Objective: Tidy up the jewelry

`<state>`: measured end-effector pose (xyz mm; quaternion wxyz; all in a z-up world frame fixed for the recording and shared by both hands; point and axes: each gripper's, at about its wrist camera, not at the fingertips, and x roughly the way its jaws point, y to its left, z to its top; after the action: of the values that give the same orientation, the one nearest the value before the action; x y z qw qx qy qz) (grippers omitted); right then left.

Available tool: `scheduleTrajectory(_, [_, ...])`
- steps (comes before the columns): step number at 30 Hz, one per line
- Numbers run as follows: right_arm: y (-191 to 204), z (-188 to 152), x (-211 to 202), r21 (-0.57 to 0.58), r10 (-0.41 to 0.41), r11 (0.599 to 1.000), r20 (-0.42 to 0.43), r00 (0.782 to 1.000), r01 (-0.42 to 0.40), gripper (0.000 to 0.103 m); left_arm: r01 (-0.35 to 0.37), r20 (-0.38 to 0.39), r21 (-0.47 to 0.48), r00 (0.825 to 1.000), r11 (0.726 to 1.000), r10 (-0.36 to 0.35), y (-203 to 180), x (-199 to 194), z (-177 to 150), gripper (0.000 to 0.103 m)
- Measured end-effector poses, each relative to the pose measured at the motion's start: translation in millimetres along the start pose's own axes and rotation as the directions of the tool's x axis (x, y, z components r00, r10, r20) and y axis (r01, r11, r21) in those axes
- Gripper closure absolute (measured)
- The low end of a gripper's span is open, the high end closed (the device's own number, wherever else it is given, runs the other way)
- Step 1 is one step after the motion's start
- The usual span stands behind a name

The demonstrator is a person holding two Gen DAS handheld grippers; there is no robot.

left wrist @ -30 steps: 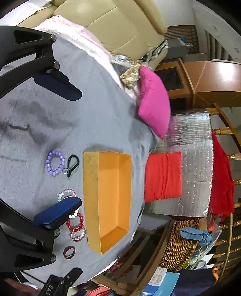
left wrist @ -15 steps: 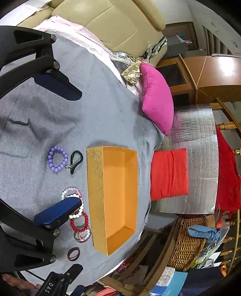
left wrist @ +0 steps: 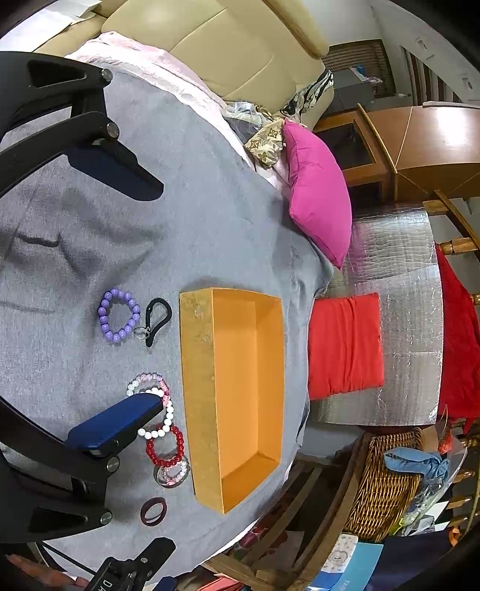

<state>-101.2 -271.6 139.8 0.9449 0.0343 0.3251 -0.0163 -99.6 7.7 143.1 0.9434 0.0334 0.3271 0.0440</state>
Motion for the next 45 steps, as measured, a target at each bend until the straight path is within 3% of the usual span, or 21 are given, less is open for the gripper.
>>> scheduleTrajectory(22, [-7, 1, 4, 0.025, -0.001, 1.000, -0.010, 1.000, 0.001, 0.000, 0.006, -0.025, 0.025, 1.000, 1.000, -0.006, -6, 13, -3, 0.000])
scheduleTrajectory(26, [-15, 3, 11, 0.026, -0.011, 1.000, -0.026, 1.000, 0.012, 0.000, 0.042, -0.042, 0.025, 0.998, 0.999, -0.041, -2, 29, -4, 0.000])
scheduleTrajectory(29, [-27, 3, 30, 0.045, 0.005, 0.999, -0.082, 0.997, -0.002, 0.001, 0.089, -0.051, 0.038, 0.995, 0.995, -0.087, 5, 51, -5, 0.000])
scheduleTrajectory(31, [-39, 2, 47, 0.082, 0.039, 0.996, -0.144, 0.989, -0.027, 0.012, 0.123, -0.096, 0.029, 0.988, 0.992, -0.120, 11, 69, -4, 0.000])
scheduleTrajectory(33, [-50, 1, 64, 0.121, 0.051, 0.992, -0.189, 0.981, -0.028, 0.016, 0.154, -0.109, 0.005, 0.982, 0.988, -0.153, 18, 82, -6, 0.000])
scheduleTrajectory(35, [-57, 2, 78, 0.142, 0.081, 0.989, -0.218, 0.973, -0.050, 0.023, 0.158, -0.160, -0.027, 0.974, 0.987, -0.160, 24, 98, -7, 0.000])
scheduleTrajectory(37, [-57, 4, 90, 0.140, 0.101, 0.988, -0.239, 0.966, -0.069, 0.024, 0.184, -0.183, -0.064, 0.964, 0.981, -0.193, 28, 107, -8, 0.000])
scheduleTrajectory(40, [-58, 7, 106, 0.149, 0.118, 0.986, -0.282, 0.952, -0.078, 0.038, 0.172, -0.226, -0.076, 0.956, 0.982, -0.185, 31, 118, -10, 0.000])
scheduleTrajectory(45, [-90, 8, 109, 0.246, 0.105, 0.969, -0.277, 0.955, -0.035, 0.040, 0.133, -0.242, -0.090, 0.959, 0.987, -0.151, 44, 126, -12, 0.000])
